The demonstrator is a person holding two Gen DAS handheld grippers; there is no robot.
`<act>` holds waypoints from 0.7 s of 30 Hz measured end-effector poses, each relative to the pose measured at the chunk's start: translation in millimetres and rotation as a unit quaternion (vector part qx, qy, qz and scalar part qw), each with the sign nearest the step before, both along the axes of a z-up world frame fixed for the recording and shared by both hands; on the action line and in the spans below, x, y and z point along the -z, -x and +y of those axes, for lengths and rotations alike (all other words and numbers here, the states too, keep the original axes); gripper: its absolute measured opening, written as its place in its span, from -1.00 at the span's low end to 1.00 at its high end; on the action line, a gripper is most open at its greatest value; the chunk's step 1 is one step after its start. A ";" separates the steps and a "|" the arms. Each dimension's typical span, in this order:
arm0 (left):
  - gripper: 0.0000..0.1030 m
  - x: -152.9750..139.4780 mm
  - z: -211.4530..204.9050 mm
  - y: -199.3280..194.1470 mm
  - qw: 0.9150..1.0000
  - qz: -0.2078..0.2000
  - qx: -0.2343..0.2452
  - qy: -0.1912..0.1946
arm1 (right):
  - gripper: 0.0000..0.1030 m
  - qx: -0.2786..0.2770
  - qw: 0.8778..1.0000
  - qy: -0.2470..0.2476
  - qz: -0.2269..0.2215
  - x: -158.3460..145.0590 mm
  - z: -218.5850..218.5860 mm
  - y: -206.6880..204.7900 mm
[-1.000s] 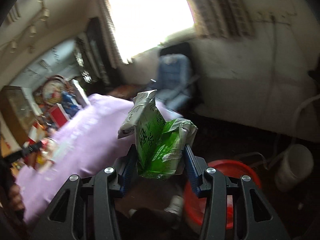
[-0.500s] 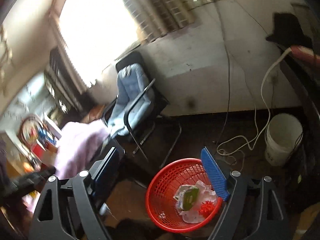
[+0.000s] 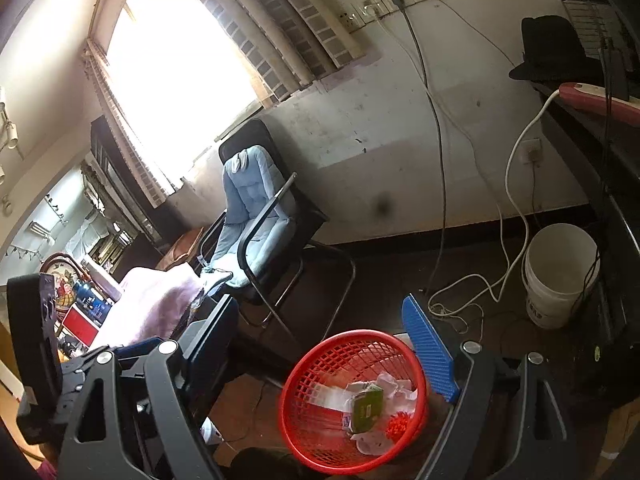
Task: Collect trash
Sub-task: 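Open both tools to drop the carton and packet into the basket, then swing both tools back toward the table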
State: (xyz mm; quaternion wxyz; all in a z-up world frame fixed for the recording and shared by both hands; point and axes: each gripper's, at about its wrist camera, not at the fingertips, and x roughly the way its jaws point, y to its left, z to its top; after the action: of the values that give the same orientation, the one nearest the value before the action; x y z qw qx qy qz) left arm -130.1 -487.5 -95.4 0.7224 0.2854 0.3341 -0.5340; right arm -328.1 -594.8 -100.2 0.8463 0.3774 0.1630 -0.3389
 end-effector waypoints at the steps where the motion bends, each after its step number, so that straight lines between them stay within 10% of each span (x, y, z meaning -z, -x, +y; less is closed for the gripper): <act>1: 0.67 -2.5 1.9 -2.3 1.000 -0.003 -0.004 0.000 | 0.60 -0.001 1.000 -0.001 -0.001 -0.3 0.9 -1.0; 11: 0.83 -42.1 58.0 -47.8 0.995 -0.050 -0.087 0.023 | 0.73 -0.040 0.999 0.009 -0.013 -17.3 23.0 -22.5; 21: 0.86 -82.4 165.3 -122.9 0.967 -0.118 -0.221 0.037 | 0.88 -0.111 0.993 0.032 0.002 -39.7 74.0 -69.1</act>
State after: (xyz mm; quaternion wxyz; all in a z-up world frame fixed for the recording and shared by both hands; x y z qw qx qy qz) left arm -7.2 -322.1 -13.0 0.8667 0.2385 0.2814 -0.3357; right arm -259.0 -520.8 -60.5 0.8900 0.3293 0.1946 -0.2482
